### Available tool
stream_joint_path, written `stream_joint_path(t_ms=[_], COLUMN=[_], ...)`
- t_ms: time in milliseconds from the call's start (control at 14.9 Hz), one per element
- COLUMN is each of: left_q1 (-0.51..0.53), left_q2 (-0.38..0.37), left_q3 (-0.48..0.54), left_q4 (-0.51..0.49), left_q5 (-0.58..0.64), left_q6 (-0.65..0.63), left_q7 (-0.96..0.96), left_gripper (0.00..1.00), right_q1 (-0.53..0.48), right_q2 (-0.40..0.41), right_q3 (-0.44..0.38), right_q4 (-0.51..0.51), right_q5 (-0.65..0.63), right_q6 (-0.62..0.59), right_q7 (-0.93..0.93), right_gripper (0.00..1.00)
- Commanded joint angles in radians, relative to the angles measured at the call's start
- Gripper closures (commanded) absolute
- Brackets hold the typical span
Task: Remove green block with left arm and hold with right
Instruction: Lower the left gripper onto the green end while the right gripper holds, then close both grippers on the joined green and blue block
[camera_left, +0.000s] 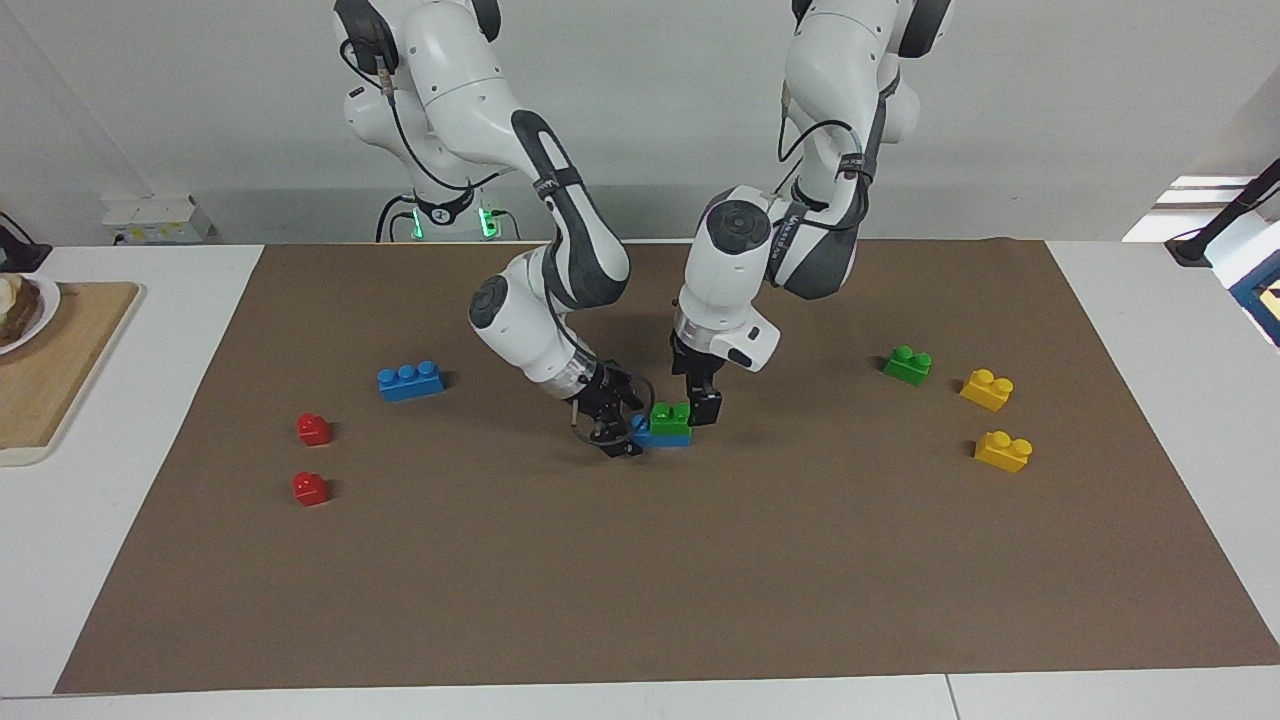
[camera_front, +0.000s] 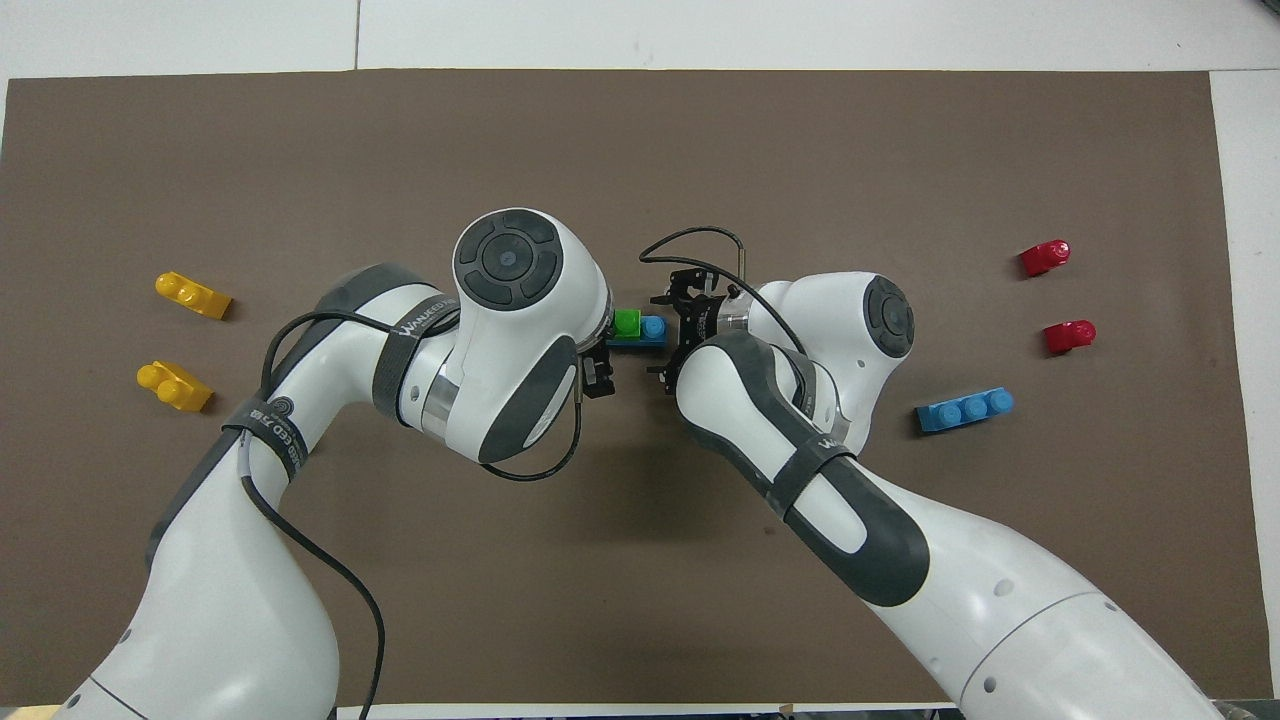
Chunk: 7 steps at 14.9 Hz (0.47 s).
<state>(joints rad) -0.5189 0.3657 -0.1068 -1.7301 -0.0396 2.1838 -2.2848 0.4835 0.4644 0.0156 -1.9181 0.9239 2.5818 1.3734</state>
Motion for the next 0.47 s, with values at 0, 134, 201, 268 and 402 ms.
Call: stream_joint_path(t_ms=[0,134,201,268,402], left_q1=[-0.018,-0.023,-0.029,-0.029,-0.030], left_q2=[0.022,0.035,0.036,0.038,0.048], left_q3=[0.016,0.016,0.018,0.018,0.018], left_q4=[0.021,0.020,0.017,0.014,0.006], left_q5=[-0.005,-0.005,-0.003,0.006,0.023], left_q6=[0.019,0.024,0.031,0.050,0.062], left_q7=[-0.022,-0.027,-0.041,-0.053,-0.068], left_gripper=[0.00,0.00,0.00,0.00,0.00], right_q1=[0.009,0.009,0.009,0.009,0.009], right_q2=[0.019,0.019,0.019,0.019,0.019], right_q3=[-0.003,-0.003,-0.003,-0.003,-0.003], right_q4=[0.010,0.008,0.008,0.010,0.010], right_q5=[0.029,0.029,0.029,0.029,0.029], right_q6=[0.024,0.029,0.029,0.029,0.029], right_q7=[-0.004,-0.004,-0.004,-0.004,-0.004], right_gripper=[0.08,0.15,0.16,0.18,0.25])
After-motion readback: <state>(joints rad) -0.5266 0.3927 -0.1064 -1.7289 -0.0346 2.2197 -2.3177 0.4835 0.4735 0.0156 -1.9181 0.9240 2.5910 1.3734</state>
